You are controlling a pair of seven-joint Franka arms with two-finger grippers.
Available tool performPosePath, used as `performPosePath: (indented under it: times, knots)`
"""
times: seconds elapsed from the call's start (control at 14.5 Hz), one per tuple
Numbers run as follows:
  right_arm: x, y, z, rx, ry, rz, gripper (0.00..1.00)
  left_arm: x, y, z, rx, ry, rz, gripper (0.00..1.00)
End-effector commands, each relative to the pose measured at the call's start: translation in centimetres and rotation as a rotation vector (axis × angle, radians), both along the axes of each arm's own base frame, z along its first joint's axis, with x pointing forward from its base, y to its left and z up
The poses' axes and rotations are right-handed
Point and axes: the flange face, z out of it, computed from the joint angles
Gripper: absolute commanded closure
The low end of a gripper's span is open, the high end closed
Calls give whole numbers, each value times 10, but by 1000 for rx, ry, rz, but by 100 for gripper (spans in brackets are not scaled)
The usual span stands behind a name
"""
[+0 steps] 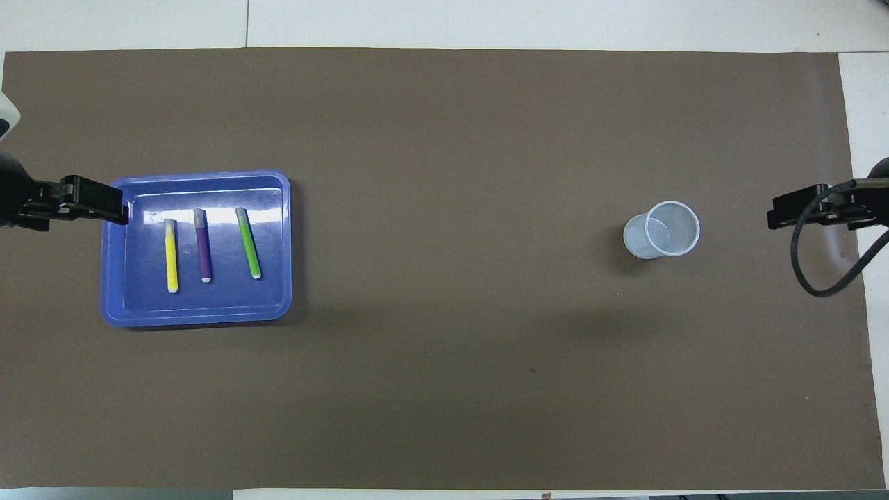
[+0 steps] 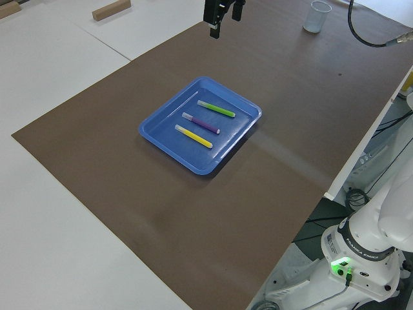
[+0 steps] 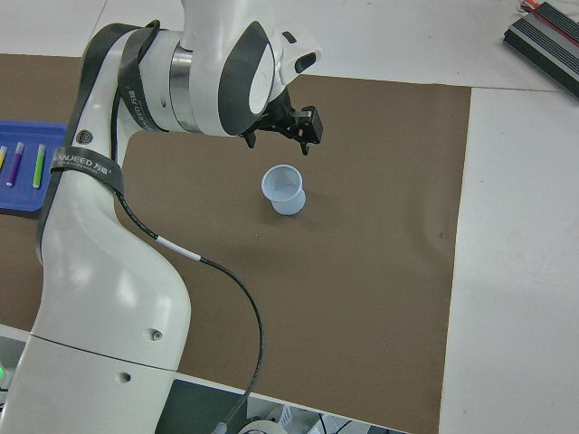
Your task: Transfer and insert pens with both arms
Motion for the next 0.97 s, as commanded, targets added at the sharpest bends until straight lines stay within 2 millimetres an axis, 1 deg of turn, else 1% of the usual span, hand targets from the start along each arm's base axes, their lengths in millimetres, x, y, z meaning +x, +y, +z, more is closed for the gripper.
performPosePath:
  times: [0.0,0.69,0.76,0.9]
  knots:
    - [-4,-3,0,-2,12,8,0,-6,1,0,0,-4,10,0]
    - [-4,-3,0,-2,12,8,0,-7,-1,0,0,-1,8,0]
    - [-4,-3,0,0,12,8,0,-8,2,-2,1,2,12,0]
    - [-4,-3,0,-2,12,8,0,-14,4,-12,1,9,3,0]
